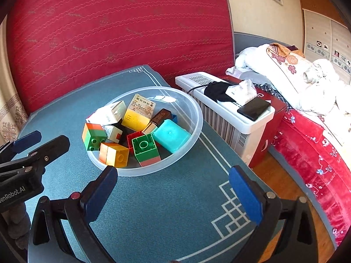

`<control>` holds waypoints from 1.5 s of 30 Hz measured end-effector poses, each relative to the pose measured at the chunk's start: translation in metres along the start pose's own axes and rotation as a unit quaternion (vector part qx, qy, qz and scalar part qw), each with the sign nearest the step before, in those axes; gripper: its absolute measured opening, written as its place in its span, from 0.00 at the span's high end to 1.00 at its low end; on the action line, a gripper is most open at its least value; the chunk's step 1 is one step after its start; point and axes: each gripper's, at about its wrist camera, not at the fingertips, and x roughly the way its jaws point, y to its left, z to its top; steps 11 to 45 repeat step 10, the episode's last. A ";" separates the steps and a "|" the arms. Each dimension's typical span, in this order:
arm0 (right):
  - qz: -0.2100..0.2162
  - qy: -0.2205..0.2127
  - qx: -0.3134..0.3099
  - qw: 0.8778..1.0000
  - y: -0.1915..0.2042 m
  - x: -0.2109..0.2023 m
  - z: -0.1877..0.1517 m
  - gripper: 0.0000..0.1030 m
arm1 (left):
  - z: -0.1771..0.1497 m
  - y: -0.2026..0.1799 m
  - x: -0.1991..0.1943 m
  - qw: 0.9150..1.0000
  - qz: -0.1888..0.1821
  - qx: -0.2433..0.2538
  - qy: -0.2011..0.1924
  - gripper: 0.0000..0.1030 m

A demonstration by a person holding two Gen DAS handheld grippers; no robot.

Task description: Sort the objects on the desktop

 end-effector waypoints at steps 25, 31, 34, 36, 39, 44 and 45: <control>0.004 0.013 0.006 1.000 -0.001 0.008 -0.005 0.01 | -0.004 0.001 0.008 1.000 -0.005 0.006 0.010 0.12; 0.004 0.013 0.006 1.000 -0.001 0.008 -0.005 0.01 | -0.004 0.001 0.008 1.000 -0.005 0.006 0.010 0.12; 0.004 0.013 0.006 1.000 -0.001 0.008 -0.005 0.01 | -0.004 0.001 0.008 1.000 -0.005 0.006 0.010 0.12; 0.004 0.013 0.006 1.000 -0.001 0.008 -0.005 0.01 | -0.004 0.001 0.008 1.000 -0.005 0.006 0.010 0.12; 0.004 0.013 0.006 1.000 -0.001 0.008 -0.005 0.01 | -0.004 0.001 0.008 1.000 -0.005 0.006 0.010 0.12; 0.004 0.013 0.006 1.000 -0.001 0.008 -0.005 0.01 | -0.004 0.001 0.008 1.000 -0.005 0.006 0.010 0.12; 0.004 0.013 0.006 1.000 -0.001 0.008 -0.005 0.01 | -0.004 0.001 0.008 1.000 -0.005 0.006 0.010 0.12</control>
